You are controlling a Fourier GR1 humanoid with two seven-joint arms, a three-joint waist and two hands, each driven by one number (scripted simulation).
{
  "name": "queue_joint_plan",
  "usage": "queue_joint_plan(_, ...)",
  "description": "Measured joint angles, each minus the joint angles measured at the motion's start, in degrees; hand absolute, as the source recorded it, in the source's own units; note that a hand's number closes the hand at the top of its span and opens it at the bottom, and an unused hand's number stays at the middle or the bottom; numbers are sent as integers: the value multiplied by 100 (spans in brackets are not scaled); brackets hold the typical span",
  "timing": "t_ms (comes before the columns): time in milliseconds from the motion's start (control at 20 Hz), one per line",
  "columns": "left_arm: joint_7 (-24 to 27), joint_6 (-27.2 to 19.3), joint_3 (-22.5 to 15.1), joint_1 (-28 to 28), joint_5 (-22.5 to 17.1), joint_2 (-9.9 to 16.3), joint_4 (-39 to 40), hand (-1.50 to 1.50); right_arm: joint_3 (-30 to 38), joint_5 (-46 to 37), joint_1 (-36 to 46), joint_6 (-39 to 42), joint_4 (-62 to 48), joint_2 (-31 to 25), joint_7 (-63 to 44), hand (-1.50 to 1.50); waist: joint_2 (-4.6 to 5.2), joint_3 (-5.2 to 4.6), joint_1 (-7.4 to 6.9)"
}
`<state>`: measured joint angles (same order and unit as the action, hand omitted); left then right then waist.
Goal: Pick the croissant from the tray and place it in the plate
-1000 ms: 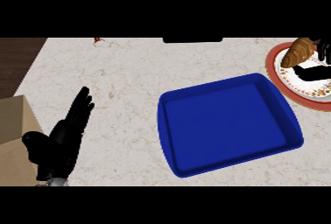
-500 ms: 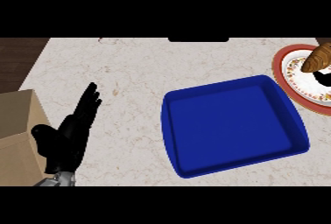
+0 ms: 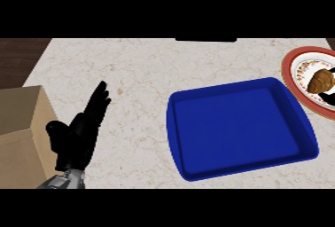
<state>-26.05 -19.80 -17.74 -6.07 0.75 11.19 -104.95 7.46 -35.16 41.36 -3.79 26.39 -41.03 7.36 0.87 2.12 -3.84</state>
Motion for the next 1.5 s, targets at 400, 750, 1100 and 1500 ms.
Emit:
queue_joint_plan(400,11,19,10,-28,92,-114,96,0,56,90,161,780,-662,-163,836,-150,-10,-5,-19)
queue_joint_plan(750,-14,-20,79,-19,127,-254,225,0,1150,1250,363,1211,-863,-136,1928,-150,-24,-13,112)
queue_joint_plan(1100,85,49,146,-19,133,-327,292,0,1983,2092,364,2035,-1289,-435,2346,-150,-24,-17,111)
queue_joint_plan(1500,139,129,205,-102,159,-458,434,0,2200,2304,57,2648,-1512,-532,2994,-150,-8,-26,70)
